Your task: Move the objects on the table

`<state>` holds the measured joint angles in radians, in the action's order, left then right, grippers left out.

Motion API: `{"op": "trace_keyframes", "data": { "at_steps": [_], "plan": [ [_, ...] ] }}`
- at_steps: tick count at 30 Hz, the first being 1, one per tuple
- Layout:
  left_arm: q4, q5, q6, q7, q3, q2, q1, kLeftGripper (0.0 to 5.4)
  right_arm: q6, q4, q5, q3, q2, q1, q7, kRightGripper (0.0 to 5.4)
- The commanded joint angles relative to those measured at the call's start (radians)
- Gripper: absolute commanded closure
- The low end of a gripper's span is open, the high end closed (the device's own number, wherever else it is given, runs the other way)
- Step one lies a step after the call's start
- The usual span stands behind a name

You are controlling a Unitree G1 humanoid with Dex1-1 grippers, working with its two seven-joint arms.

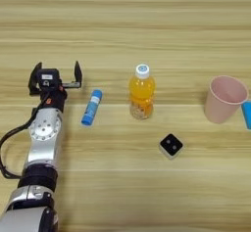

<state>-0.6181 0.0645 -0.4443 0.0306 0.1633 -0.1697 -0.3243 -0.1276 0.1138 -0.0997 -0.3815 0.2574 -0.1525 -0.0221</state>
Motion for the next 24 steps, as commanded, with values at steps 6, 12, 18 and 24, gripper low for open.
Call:
{"op": "trace_keyframes", "data": {
  "at_steps": [6, 12, 18, 24],
  "plan": [
    [0.052, 0.007, -0.010, 0.058, -0.027, 0.009, 0.023, 0.00, 0.154, -0.184, 0.026, -0.024, -0.024, 0.072, -0.083, 0.03],
    [0.200, 0.037, 0.009, 0.161, -0.083, 0.025, 0.083, 0.00, 0.211, -0.263, 0.042, -0.015, -0.020, 0.102, -0.094, 0.03],
    [0.339, 0.074, 0.094, 0.240, -0.106, 0.008, 0.146, 0.00, 0.243, -0.313, 0.050, -0.011, -0.017, 0.126, -0.098, 0.03],
    [0.495, 0.072, 0.171, 0.286, -0.112, -0.032, 0.257, 0.00, 0.253, -0.319, 0.057, 0.000, -0.025, 0.131, -0.113, 0.03]
  ]
}}
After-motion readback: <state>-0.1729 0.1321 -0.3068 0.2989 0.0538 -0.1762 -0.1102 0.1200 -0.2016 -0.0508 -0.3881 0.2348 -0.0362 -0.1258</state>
